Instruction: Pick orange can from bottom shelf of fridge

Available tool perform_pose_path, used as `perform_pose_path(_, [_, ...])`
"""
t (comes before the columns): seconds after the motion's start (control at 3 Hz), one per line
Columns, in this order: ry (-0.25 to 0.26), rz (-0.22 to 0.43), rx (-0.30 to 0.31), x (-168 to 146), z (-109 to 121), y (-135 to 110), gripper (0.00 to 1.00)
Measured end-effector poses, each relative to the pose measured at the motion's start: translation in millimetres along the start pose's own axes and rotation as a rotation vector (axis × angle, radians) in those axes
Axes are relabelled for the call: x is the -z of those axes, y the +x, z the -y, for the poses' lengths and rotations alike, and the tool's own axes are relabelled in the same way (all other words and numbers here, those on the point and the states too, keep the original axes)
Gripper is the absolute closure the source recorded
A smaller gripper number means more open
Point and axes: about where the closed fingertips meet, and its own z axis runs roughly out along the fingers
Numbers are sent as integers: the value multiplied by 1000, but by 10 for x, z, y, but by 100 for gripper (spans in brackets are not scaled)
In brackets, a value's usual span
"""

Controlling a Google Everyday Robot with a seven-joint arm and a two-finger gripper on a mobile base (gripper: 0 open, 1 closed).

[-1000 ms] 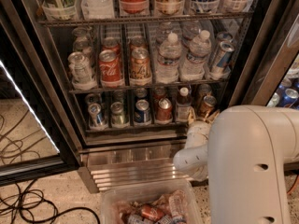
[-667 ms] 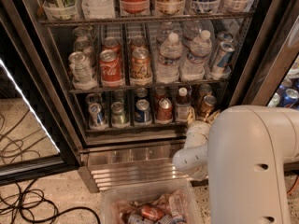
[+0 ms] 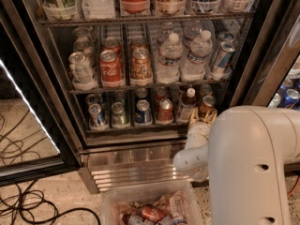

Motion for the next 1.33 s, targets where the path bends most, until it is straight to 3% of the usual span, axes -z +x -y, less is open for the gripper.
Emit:
perform_pose_path(0.67, [1,-2,0,-3,-7,17,96])
perform_pose_path(1.0, [2,-10,-47,14,36,-45,100])
perform_pose_path(1.33, [13,14,-127,4,191,-284,100])
